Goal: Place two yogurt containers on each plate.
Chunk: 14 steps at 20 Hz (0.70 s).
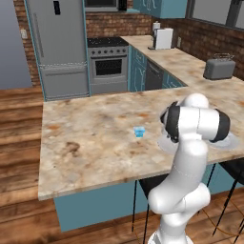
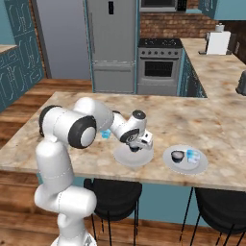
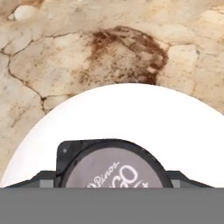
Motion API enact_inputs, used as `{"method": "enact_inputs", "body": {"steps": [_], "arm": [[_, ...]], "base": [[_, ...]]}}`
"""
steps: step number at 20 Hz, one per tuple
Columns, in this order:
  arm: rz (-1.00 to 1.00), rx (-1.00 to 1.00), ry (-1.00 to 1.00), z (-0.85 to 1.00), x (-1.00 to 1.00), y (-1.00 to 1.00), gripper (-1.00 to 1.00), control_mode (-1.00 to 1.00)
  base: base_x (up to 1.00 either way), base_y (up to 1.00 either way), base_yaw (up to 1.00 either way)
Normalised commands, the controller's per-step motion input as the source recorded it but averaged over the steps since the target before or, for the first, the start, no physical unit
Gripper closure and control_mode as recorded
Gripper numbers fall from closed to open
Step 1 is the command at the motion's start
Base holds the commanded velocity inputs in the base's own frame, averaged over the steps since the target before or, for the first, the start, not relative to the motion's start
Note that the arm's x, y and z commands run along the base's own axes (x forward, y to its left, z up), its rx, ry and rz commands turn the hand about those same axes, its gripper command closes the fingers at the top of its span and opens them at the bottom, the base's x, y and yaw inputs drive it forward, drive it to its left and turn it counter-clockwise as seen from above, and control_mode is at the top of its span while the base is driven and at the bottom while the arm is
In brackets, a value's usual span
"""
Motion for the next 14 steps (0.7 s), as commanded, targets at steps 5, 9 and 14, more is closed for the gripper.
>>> {"method": "enact_inputs", "body": {"steps": [5,9,14], "arm": [[0.0,0.0,0.0,0.52,0.03,0.0,-1.0,-1.0],[0.01,0.0,-0.04,0.72,0.02,0.01,-1.0,-1.0],[0.1,0.0,-0.03,0.45,0.19,0.78,-1.0,-1.0]], "base": [[0.0,0.0,0.0],[0.0,0.0,0.0],[0.0,0.0,0.0]]}}
